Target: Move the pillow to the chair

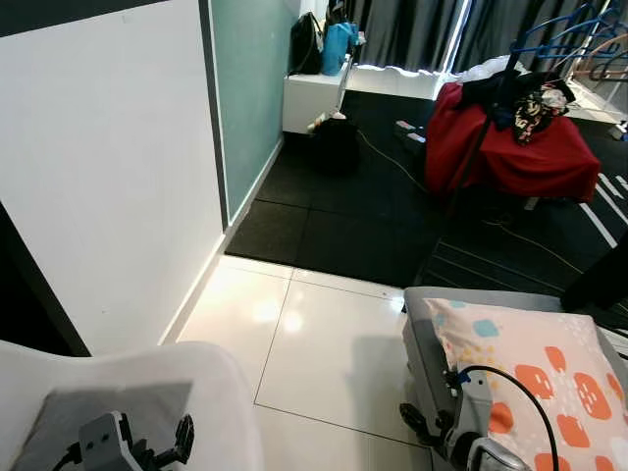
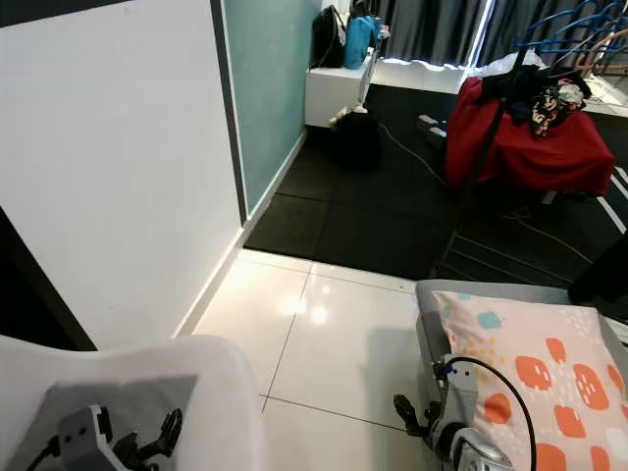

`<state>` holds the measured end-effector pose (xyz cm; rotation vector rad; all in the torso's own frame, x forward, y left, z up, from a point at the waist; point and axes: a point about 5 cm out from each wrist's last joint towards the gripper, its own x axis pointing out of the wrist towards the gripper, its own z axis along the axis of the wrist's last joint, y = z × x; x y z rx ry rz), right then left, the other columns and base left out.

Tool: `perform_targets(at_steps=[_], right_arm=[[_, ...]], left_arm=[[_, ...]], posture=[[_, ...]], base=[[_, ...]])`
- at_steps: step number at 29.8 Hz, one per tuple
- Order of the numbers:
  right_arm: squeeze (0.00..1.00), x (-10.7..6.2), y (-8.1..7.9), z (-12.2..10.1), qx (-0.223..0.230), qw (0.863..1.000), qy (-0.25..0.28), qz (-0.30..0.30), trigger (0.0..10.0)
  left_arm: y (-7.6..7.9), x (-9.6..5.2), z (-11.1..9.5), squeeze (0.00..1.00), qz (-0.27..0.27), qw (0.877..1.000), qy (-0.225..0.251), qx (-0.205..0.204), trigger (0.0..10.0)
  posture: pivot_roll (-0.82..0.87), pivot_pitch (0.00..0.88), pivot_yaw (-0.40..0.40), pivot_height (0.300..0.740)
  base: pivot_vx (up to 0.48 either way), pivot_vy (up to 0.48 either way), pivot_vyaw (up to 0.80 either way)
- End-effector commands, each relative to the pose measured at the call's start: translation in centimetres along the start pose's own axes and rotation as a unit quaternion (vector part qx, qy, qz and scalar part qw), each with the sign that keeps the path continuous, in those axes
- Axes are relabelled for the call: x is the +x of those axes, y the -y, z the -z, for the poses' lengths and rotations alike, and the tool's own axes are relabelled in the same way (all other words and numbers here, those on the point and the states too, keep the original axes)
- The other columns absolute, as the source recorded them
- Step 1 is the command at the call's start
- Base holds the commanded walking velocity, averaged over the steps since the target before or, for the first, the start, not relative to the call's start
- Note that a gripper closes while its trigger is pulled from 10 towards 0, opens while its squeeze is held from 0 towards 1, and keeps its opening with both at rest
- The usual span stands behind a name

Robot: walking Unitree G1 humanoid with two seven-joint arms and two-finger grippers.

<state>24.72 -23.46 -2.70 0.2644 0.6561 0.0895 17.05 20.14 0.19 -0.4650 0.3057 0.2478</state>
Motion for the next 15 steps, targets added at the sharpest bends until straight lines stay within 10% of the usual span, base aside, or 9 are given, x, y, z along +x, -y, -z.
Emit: perform_targets(at_steps=[1,15], right_arm=[[0.0,0.01,0.01,-0.07,0.008,1.0,0.003,0.002,10.0],[0.0,0.01,0.01,-0.14,0.011,1.0,0.005,0.004,10.0]], left_arm=[[0.17,-0.19,0.42,0.0,-0.008,1.0,-0.007,-0.011,10.0],[0.24,-0.11,0.54,0.0,-0.009,1.0,-0.021,0.0,10.0]], posture=[[-0.12,0.052,-0.052,0.74],[-0.12,0.058,-0.051,0.74]], base=[[0.0,0.0,0.0],[0.0,0.0,0.0]])
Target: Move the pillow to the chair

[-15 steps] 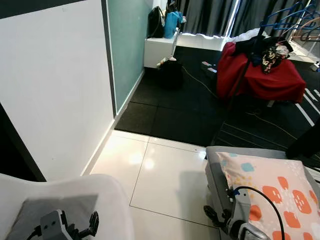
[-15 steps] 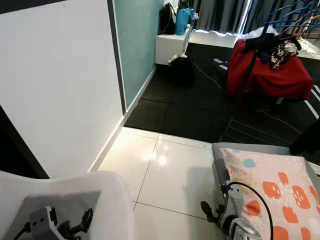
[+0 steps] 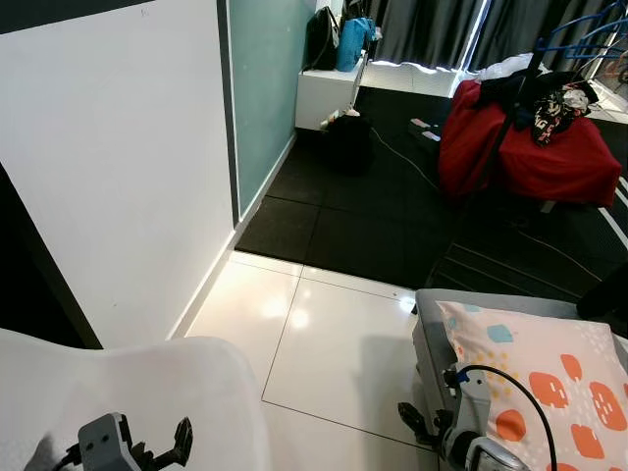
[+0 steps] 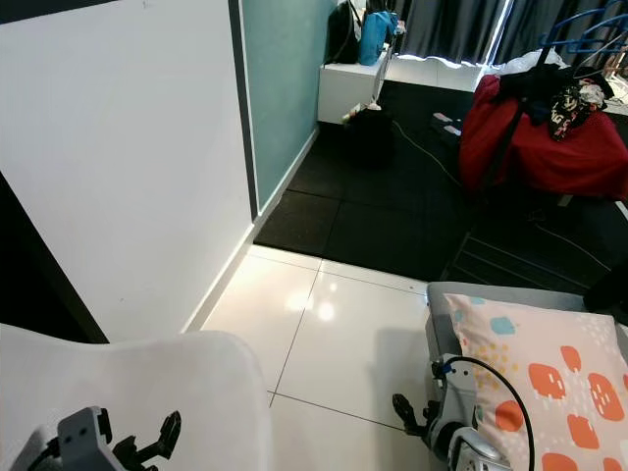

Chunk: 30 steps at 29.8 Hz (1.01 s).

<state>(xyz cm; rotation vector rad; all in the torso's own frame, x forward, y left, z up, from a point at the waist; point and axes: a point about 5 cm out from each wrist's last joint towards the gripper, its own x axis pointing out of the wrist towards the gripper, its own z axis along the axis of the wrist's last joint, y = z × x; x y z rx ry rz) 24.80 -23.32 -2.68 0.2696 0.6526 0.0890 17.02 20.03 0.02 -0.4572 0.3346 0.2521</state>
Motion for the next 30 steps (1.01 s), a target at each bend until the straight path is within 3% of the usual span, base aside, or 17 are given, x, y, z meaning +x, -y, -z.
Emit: perform_targets(at_steps=[1,8,30], right_arm=[[0.0,-0.06,0.14,-0.13,0.009,1.0,0.004,0.005,10.0],[0.0,-0.01,0.06,-0.2,0.009,1.0,0.005,0.004,10.0],[0.0,-0.11,0.13,-0.09,0.008,1.0,0.004,0.003,10.0]], left_arm=[[0.23,-0.11,0.34,0.0,-0.003,1.0,-0.009,-0.005,10.0],[0.21,-0.08,0.35,0.0,-0.003,1.0,-0.01,-0.006,10.0],[0.19,-0.15,0.77,0.0,-0.002,1.0,-0.015,-0.003,10.0]], posture=[[-0.12,0.058,-0.05,0.74],[-0.12,0.059,-0.052,0.74],[-0.12,0.04,-0.061,0.74]], base=[[0.0,0.0,0.0],[0.0,0.0,0.0],[-0.271,0.0,0.0]])
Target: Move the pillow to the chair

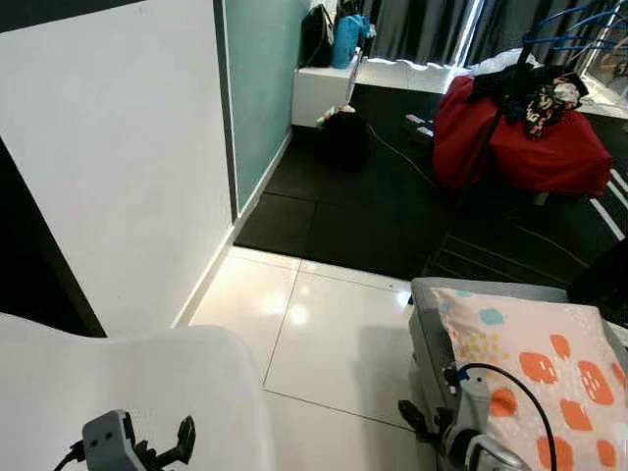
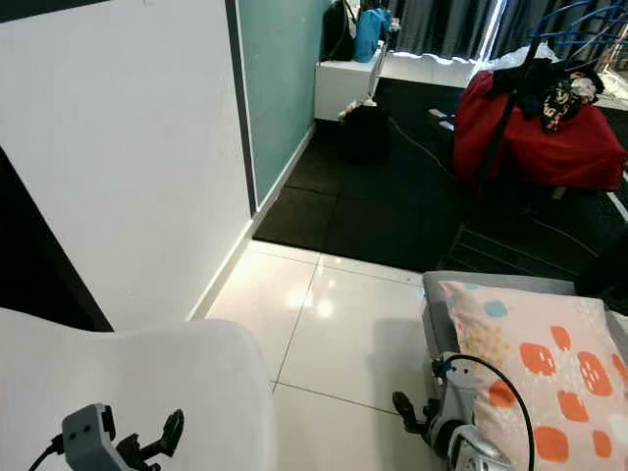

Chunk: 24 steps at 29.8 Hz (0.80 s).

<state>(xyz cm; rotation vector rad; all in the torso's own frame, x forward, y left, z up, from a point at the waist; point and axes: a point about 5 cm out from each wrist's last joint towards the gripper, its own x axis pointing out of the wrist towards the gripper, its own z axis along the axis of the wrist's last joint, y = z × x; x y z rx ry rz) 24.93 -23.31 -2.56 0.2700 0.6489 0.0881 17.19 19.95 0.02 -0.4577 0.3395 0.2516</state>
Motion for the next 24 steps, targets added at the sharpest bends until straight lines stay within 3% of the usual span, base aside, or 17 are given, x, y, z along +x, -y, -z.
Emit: perform_targets(at_steps=[1,24], right_arm=[[0.0,-0.14,0.18,0.08,0.008,1.0,0.002,0.003,10.0],[0.0,-0.29,0.15,0.46,0.008,1.0,0.0,0.002,10.0]], left_arm=[[0.07,-0.3,0.78,0.0,-0.002,1.0,-0.012,-0.003,10.0],[-0.02,-0.57,1.12,0.0,0.002,1.0,-0.018,-0.002,10.0]], posture=[[-0.12,0.04,-0.061,0.74],[-0.12,0.025,-0.055,0.74]], base=[[-0.292,0.0,0.0],[-0.284,0.0,0.0]])
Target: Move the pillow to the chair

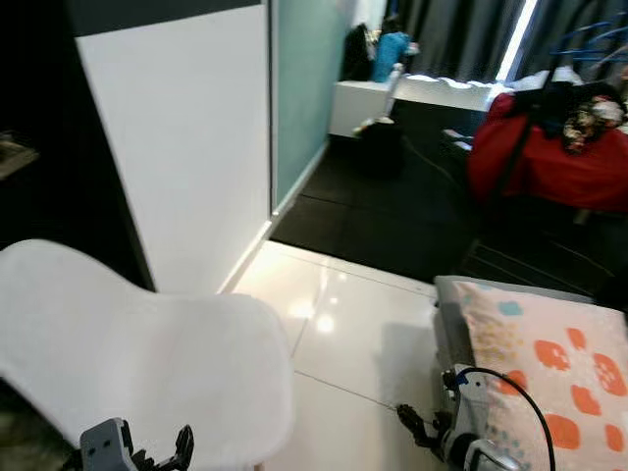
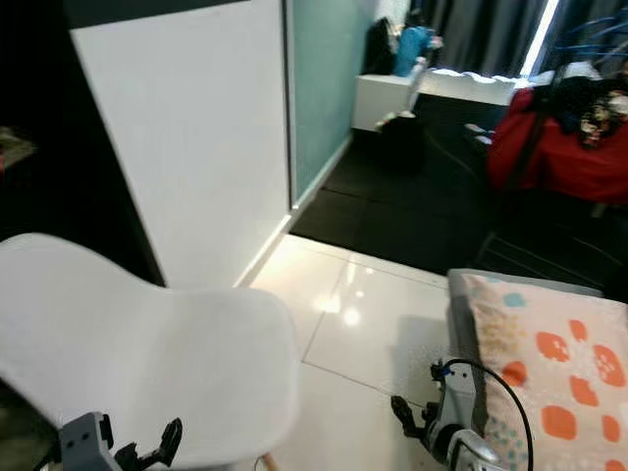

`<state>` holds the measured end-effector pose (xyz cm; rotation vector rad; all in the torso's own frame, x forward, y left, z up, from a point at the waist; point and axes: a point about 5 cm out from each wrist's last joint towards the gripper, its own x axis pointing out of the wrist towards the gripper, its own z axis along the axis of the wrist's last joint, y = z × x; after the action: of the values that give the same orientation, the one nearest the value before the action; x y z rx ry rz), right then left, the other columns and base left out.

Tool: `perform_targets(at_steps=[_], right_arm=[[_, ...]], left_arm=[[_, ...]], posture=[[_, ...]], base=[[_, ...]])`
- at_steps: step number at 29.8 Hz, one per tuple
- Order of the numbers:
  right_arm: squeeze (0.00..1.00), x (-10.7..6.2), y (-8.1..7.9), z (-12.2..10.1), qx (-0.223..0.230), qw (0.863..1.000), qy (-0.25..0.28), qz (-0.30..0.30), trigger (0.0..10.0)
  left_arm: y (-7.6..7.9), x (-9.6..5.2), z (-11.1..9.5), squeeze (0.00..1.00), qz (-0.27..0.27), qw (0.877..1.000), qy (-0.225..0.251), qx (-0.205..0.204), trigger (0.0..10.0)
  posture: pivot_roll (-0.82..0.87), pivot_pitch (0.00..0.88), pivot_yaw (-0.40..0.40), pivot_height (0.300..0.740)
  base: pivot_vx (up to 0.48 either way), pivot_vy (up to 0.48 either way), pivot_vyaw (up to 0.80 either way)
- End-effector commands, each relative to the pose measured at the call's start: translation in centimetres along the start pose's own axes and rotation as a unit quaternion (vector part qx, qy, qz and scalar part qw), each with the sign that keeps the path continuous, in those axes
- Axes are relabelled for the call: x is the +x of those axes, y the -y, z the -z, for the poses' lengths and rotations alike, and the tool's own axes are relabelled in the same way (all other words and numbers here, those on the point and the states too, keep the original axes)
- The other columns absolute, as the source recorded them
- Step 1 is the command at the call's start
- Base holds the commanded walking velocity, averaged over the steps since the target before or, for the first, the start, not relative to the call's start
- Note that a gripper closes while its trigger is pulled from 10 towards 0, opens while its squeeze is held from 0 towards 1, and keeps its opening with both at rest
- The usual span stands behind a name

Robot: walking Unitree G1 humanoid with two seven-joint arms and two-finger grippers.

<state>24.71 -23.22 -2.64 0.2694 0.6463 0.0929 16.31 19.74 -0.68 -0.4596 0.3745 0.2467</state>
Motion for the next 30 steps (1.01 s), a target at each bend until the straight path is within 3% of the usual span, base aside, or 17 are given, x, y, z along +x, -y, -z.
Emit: perform_targets(at_steps=[1,13,30], right_arm=[[0.0,-0.18,0.2,0.27,0.009,1.0,-0.001,0.005,10.0],[0.0,0.01,-0.08,0.2,0.008,1.0,-0.002,0.005,10.0],[0.0,0.21,-0.6,-0.27,0.006,1.0,0.006,-0.001,10.0]], left_arm=[[0.33,0.01,0.19,0.0,0.004,1.0,0.0,-0.002,10.0],[0.57,0.4,0.3,0.0,0.021,1.0,-0.007,0.011,10.0],[0.39,0.74,0.36,0.0,0.023,1.0,-0.008,0.012,10.0]], posture=[[-0.12,0.025,-0.055,0.74],[-0.11,0.0,-0.041,0.74],[-0.1,0.0,-0.045,0.74]], base=[[0.0,0.0,0.0],[0.0,-0.02,0.0],[0.0,-0.463,0.0]])
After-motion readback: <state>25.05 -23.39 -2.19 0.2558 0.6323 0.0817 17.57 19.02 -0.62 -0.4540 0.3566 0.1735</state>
